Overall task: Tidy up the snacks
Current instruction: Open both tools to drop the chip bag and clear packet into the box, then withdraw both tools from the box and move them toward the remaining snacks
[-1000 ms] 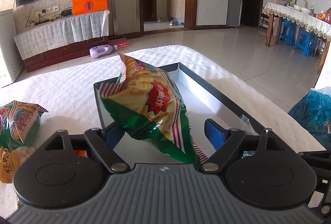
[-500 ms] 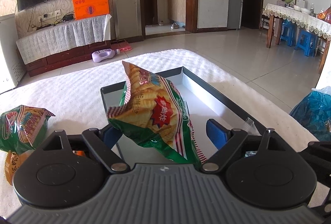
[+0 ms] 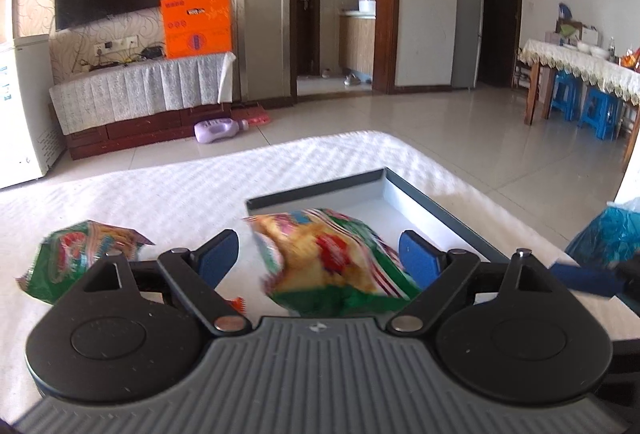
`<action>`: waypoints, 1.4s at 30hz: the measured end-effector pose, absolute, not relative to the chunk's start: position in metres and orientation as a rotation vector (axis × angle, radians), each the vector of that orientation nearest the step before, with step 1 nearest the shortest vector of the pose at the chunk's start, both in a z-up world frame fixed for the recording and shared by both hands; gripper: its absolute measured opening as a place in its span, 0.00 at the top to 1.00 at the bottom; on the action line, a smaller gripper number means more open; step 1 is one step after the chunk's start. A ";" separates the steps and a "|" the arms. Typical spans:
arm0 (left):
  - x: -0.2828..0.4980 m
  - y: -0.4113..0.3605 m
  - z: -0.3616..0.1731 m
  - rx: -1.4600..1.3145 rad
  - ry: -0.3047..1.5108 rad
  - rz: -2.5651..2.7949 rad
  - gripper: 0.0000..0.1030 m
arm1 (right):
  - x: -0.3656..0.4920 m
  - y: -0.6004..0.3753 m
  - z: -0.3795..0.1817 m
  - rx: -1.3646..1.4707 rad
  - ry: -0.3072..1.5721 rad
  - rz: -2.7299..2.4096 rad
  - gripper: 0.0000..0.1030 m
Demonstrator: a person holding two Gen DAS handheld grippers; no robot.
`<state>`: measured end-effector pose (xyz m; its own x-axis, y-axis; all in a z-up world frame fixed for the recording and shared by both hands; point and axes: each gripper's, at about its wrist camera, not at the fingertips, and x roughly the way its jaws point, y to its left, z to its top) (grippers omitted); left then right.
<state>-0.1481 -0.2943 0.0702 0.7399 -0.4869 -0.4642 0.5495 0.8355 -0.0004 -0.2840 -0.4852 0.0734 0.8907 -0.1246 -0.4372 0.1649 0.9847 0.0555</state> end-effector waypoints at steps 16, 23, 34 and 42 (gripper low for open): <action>-0.175 -0.235 0.082 0.145 0.458 -0.494 0.12 | -0.281 -0.463 0.079 0.136 0.480 -0.128 0.44; -0.188 -0.195 0.092 0.157 0.445 -0.427 0.12 | -0.278 -0.422 0.088 0.087 0.454 -0.012 0.38; -0.200 -0.095 0.095 0.061 0.533 -0.261 0.12 | -0.262 -0.344 0.087 0.017 0.506 0.238 0.38; -0.200 -0.050 0.080 0.080 0.594 -0.182 0.12 | -0.256 -0.325 0.084 -0.032 0.526 0.246 0.38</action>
